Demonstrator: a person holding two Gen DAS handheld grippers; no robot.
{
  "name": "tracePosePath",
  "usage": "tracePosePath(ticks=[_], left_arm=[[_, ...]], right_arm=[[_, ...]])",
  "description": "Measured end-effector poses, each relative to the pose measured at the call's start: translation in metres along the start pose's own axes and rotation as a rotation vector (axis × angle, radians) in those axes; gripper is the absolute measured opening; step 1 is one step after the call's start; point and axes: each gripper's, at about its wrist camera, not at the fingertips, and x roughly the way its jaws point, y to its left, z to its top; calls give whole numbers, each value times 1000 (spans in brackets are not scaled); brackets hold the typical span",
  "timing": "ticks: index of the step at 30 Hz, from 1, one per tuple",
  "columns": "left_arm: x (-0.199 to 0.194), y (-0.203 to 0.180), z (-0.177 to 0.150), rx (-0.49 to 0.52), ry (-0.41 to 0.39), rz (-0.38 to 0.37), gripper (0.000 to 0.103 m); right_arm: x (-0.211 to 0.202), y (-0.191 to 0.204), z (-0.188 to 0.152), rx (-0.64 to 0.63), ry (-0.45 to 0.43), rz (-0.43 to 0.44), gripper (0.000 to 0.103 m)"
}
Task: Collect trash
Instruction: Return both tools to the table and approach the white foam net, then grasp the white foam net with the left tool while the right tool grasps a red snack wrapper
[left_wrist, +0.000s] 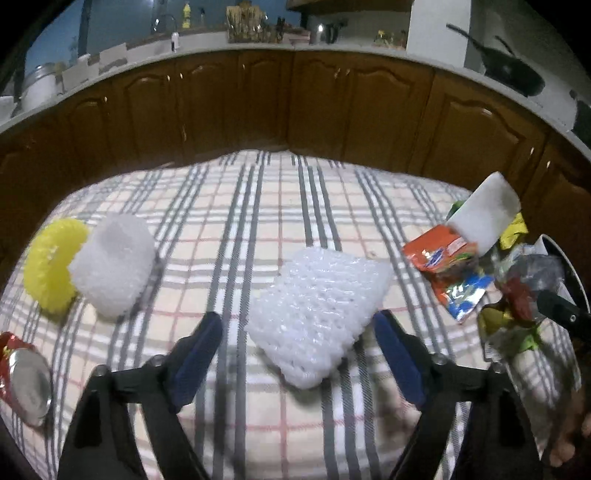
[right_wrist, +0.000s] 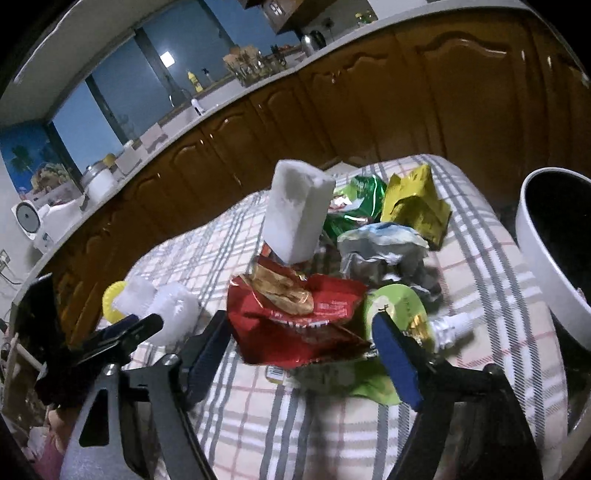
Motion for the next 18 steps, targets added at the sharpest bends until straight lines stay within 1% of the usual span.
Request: tracePosePath(ticks=[1, 2, 3, 4, 6, 7, 9, 14, 18], left_arm=[[6, -1, 0, -1, 22, -15, 55], [10, -2, 0, -3, 38, -26, 43], [12, -3, -1, -7, 47, -40, 38], [13, -2, 0, -7, 42, -42, 36], [8, -2, -1, -2, 38, -54, 26], [5, -2, -1, -9, 38, -76, 25], [-3, -4, -1, -9, 31, -92, 22], [-40, -22, -8, 16, -5, -164, 21], [-61, -45, -12, 57, -13, -244, 21]], right_arm=[[1, 1, 0, -2, 6, 1, 62], [2, 1, -1, 1, 13, 10, 62], [1, 1, -3, 1, 9, 12, 61], [-2, 1, -3, -3, 6, 11, 60], [-6, 1, -5, -5, 7, 17, 49], [-7, -1, -6, -1, 9, 21, 49], [-13, -2, -8, 4, 2, 25, 47], [-34, -2, -12, 7, -23, 49, 47], [-54, -6, -18, 14, -37, 49, 47]])
